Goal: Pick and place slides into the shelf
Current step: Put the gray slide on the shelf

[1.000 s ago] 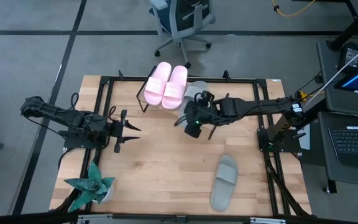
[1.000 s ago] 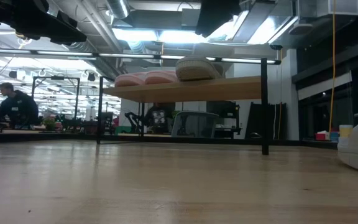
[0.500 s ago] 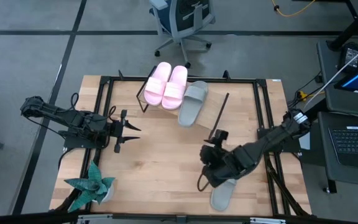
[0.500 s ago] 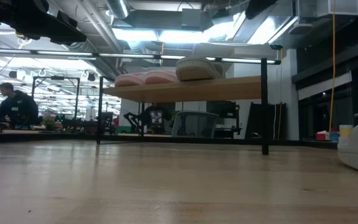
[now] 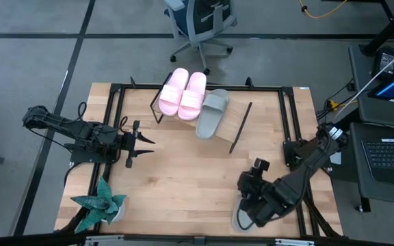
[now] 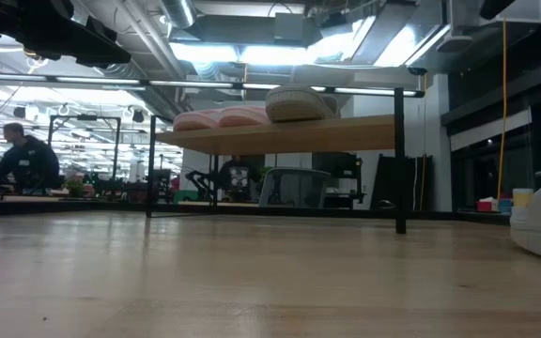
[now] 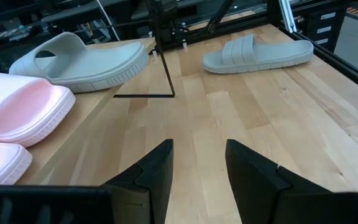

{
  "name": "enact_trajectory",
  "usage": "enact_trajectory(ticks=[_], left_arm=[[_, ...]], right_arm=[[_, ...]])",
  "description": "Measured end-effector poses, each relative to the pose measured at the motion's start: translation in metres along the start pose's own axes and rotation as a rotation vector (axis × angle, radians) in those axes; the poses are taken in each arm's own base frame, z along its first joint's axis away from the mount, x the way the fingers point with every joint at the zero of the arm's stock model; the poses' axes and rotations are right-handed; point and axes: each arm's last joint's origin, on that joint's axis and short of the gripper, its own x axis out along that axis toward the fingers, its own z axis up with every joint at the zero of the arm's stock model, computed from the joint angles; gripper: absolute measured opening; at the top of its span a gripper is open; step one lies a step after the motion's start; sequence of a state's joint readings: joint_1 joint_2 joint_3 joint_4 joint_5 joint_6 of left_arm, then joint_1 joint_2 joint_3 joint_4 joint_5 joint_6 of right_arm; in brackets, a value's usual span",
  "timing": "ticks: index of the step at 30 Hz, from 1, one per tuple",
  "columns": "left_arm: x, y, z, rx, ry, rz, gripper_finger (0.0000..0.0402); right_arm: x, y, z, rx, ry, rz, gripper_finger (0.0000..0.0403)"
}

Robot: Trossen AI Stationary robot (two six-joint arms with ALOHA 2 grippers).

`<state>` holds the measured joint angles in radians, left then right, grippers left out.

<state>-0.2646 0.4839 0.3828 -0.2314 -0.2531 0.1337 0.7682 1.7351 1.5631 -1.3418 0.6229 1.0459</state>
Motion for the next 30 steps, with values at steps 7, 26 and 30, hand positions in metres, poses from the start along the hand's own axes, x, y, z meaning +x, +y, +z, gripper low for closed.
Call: enact_trajectory(ticks=[7,26,30], left_arm=[[0.0,0.0,0.0,0.0,0.0,0.0,0.0139],[0.0,0.0,0.0,0.0,0.001,0.0,0.0139],[0.0,0.0,0.0,0.0,0.001,0.0,0.0139]], right_arm=[[-0.002,0.002,-0.003,0.07,-0.005,0.007,0.0213],[0.016,0.017,-0.01,0.063,0.171,0.02,0.0213],[0.028,0.028,-0.017,0.045,0.28,0.027,0.0213]])
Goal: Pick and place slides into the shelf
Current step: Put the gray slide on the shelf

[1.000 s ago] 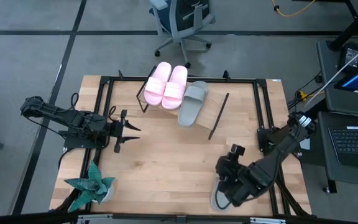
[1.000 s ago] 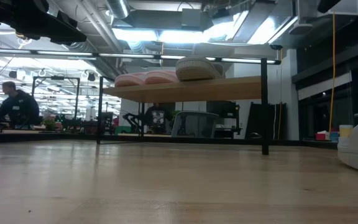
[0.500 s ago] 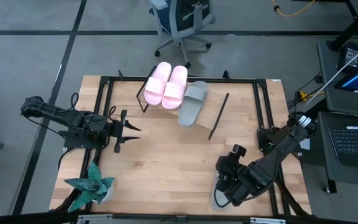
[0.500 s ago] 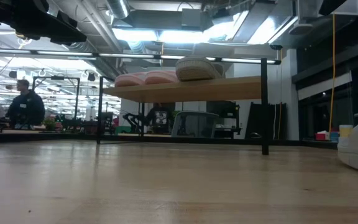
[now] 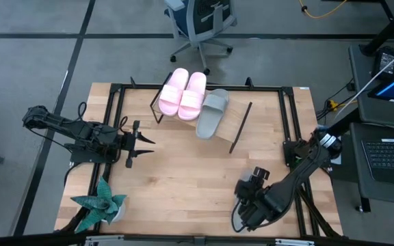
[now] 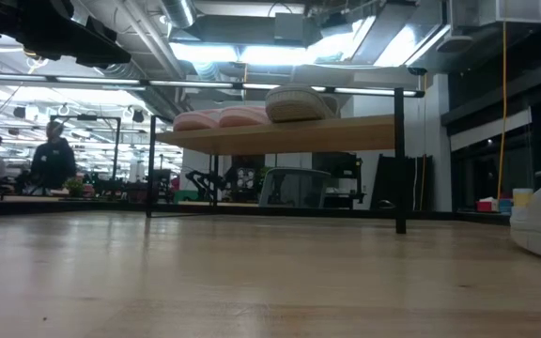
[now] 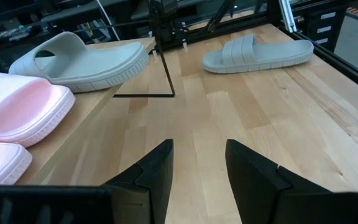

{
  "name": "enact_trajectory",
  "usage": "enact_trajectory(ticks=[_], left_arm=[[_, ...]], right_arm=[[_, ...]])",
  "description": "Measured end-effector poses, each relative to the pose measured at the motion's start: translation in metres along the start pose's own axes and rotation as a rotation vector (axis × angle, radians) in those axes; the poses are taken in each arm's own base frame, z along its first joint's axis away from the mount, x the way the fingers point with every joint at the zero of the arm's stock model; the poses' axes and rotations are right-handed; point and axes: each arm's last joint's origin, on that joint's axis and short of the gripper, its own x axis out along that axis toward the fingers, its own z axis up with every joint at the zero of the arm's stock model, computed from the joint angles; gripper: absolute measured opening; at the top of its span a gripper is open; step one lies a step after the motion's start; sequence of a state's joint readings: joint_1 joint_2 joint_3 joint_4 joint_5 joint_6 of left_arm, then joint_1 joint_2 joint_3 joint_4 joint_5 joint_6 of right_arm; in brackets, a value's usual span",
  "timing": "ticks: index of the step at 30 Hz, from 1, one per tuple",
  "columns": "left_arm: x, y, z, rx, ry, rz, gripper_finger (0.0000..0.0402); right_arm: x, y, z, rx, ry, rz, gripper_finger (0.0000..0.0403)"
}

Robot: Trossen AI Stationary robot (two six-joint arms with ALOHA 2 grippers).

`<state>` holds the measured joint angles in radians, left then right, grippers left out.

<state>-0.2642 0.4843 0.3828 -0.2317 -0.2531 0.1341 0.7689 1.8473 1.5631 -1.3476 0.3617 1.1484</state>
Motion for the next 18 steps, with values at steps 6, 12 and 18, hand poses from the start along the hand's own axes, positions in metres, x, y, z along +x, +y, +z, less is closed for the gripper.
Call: enact_trajectory(ticks=[6,12,18], left_arm=[[0.0,0.0,0.0,0.0,0.0,0.0,0.0139],[0.0,0.0,0.0,0.0,-0.001,0.0,0.0139],[0.0,0.0,0.0,0.0,0.0,0.0,0.0139]], right_arm=[[0.009,0.01,-0.005,0.028,0.15,0.05,0.0213],[0.009,0.015,-0.006,0.124,0.234,0.116,0.0213],[0.009,0.017,-0.005,0.199,0.235,0.135,0.0213]])
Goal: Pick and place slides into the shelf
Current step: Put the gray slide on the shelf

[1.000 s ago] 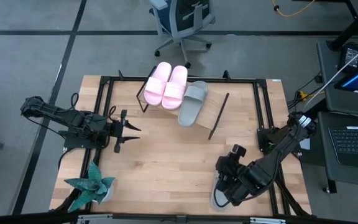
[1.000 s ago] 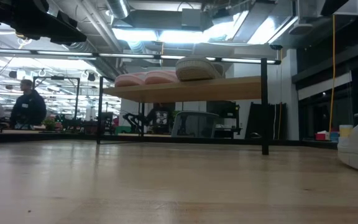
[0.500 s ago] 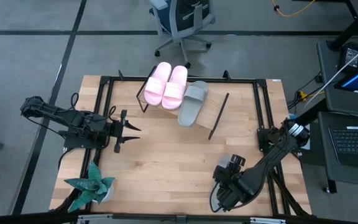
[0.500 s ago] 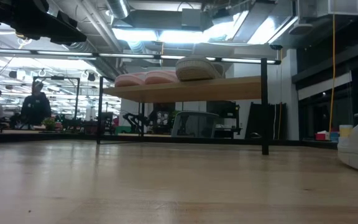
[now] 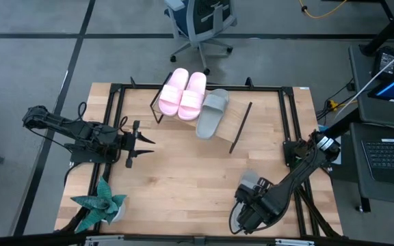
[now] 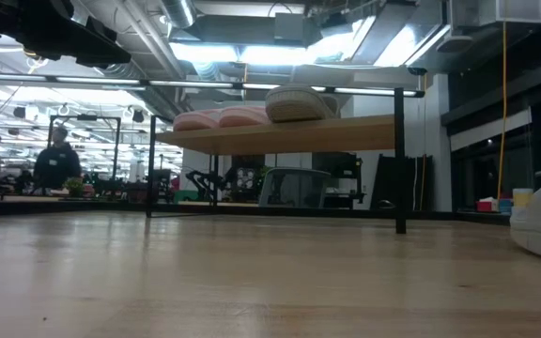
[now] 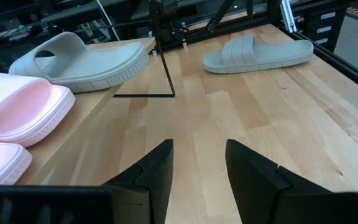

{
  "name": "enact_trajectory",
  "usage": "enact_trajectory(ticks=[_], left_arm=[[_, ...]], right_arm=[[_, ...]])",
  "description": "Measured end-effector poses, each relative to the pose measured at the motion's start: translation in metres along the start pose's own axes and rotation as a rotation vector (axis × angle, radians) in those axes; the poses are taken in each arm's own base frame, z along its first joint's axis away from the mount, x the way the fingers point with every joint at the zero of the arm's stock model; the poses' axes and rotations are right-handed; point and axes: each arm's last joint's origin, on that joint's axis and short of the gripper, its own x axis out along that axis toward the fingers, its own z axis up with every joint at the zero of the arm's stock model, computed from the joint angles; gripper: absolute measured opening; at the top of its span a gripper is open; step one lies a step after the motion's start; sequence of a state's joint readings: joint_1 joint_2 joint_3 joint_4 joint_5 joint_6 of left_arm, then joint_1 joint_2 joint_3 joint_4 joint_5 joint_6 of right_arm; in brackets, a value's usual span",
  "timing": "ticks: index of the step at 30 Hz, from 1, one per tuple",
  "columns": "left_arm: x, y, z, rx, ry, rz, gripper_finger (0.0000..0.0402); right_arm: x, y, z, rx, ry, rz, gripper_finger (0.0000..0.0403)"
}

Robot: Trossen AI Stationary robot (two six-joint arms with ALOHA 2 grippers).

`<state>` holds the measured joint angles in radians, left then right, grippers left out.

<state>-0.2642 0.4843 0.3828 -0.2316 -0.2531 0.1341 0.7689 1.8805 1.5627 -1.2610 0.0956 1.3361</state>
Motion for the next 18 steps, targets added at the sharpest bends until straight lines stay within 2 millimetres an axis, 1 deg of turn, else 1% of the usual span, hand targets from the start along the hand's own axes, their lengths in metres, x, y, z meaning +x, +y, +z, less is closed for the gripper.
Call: enact_trajectory(ticks=[6,9,13,18], left_arm=[[0.0,0.0,0.0,0.0,0.0,0.0,0.0139],[0.0,0.0,0.0,0.0,0.0,0.0,0.0139],[0.0,0.0,0.0,0.0,0.0,0.0,0.0139],[0.0,0.0,0.0,0.0,-0.001,0.0,0.0139]], right_arm=[[0.0,0.004,0.001,0.006,-0.009,0.039,0.0209],[0.003,0.006,0.001,0.022,-0.007,0.035,0.0195],[0.009,0.013,0.001,0.02,0.001,0.032,0.0172],[0.001,0.028,0.001,0.011,0.005,0.068,0.0147]])
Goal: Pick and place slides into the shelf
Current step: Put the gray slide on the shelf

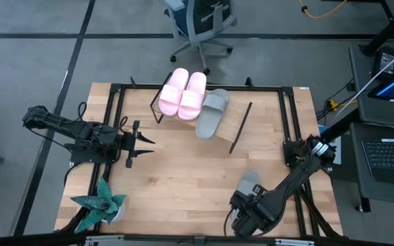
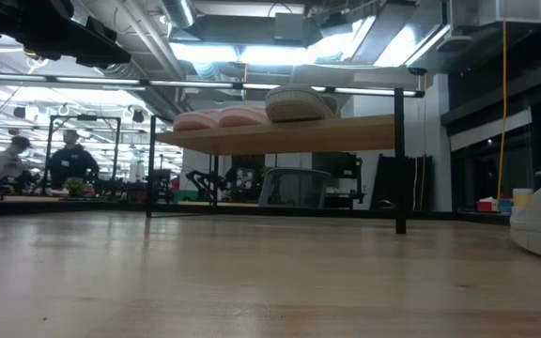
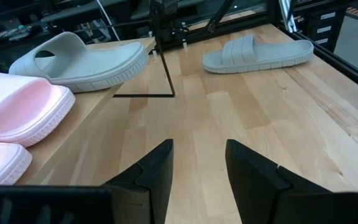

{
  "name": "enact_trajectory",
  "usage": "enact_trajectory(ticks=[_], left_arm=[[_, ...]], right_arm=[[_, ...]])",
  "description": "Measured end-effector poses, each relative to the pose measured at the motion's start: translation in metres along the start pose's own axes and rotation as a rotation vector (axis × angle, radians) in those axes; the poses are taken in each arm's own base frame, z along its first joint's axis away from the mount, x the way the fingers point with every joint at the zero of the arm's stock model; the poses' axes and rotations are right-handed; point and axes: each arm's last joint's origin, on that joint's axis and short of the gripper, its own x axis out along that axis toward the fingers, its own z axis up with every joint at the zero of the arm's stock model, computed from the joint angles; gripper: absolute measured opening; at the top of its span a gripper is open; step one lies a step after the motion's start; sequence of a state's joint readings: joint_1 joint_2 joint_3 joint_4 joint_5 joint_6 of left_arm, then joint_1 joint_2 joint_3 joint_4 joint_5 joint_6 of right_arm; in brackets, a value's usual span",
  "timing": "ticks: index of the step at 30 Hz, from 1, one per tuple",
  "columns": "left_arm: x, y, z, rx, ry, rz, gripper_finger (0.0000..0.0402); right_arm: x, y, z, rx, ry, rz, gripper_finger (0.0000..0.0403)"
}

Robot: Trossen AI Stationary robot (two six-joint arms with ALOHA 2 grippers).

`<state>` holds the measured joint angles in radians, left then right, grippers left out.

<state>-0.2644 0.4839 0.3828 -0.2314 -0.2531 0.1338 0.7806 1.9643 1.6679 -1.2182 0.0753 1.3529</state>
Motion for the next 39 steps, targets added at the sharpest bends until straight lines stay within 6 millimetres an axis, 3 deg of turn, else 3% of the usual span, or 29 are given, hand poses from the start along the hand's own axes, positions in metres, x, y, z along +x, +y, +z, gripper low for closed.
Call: enact_trajectory(ticks=[6,12,18,28,39], left_arm=[[0.0,0.0,0.0,0.0,0.0,0.0,0.0139],[0.0,0.0,0.0,0.0,0.001,0.0,0.0139],[0.0,0.0,0.0,0.0,0.001,0.0,0.0139],[0.0,0.0,0.0,0.0,0.001,0.0,0.0139],[0.0,0.0,0.0,0.0,0.001,0.0,0.0139]], right_arm=[[-0.008,0.012,-0.013,0.02,-0.033,-0.006,0.0128],[0.005,0.024,-0.029,0.098,-0.003,0.005,0.0119],[0.018,0.036,-0.032,0.132,0.028,0.05,0.0117],[0.019,0.016,-0.033,0.044,-0.011,-0.174,0.0117],[0.017,0.006,-0.03,-0.055,-0.098,-0.287,0.0117]])
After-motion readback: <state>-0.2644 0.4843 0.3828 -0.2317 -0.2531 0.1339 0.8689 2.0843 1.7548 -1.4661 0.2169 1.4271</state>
